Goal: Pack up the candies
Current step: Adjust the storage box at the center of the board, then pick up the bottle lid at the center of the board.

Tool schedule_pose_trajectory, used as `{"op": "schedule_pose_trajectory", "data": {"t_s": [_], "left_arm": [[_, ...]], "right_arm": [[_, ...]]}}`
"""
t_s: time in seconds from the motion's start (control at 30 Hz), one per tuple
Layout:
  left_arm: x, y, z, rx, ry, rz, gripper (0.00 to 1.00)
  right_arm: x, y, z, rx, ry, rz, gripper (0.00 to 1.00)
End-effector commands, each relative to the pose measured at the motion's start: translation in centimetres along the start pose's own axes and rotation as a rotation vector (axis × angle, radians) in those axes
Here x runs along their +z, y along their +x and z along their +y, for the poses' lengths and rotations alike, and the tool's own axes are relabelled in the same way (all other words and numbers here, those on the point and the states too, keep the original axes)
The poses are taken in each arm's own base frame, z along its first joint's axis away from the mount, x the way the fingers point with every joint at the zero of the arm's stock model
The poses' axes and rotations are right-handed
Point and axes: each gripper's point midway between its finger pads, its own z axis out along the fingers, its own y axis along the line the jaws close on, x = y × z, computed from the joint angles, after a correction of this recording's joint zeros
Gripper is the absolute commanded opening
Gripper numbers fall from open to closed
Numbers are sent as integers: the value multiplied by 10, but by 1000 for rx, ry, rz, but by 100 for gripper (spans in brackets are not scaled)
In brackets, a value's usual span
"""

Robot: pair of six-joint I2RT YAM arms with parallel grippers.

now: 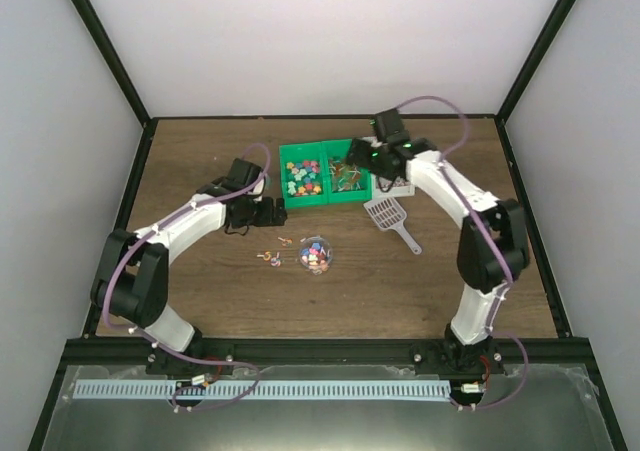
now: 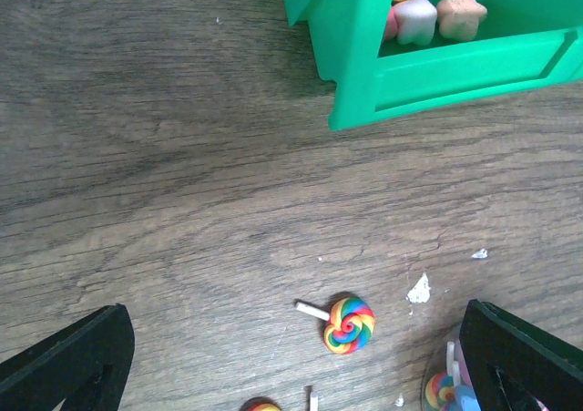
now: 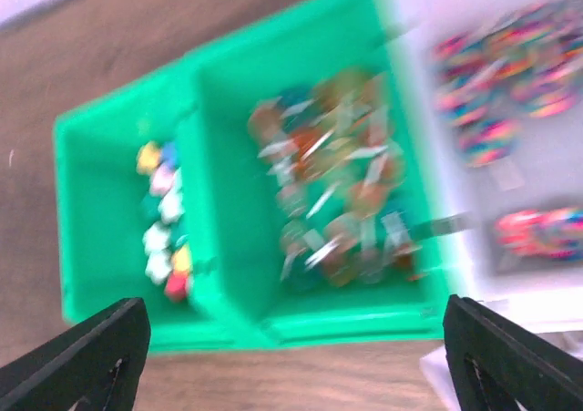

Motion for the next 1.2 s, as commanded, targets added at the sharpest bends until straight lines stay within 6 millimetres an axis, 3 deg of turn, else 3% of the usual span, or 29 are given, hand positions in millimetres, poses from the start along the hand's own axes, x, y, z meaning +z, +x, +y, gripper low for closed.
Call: {"op": "schedule_pose_trajectory", "data": {"t_s": [0.0, 0.2, 0.37, 0.57, 0.87, 1.17], "left_arm": [[4, -3, 0, -14, -5, -10, 100], [3, -15, -1, 10, -21, -26, 100], [5, -26, -2, 29, -34, -37, 100], [8, -37, -4, 50, -44, -49, 100], [13, -39, -8, 65, -27, -34, 100], [17, -39, -5, 56, -38, -25, 100]], "right_arm": [[-48, -67, -78, 182, 126, -203, 97], [-50, -85, -176, 361, 232, -178, 100], [-28, -81, -225, 380, 383, -103, 100], [-6, -77, -254, 377, 513, -52, 96], [8, -81, -290, 419, 513, -13, 96], [25, -72, -309, 418, 538, 17, 95]]}}
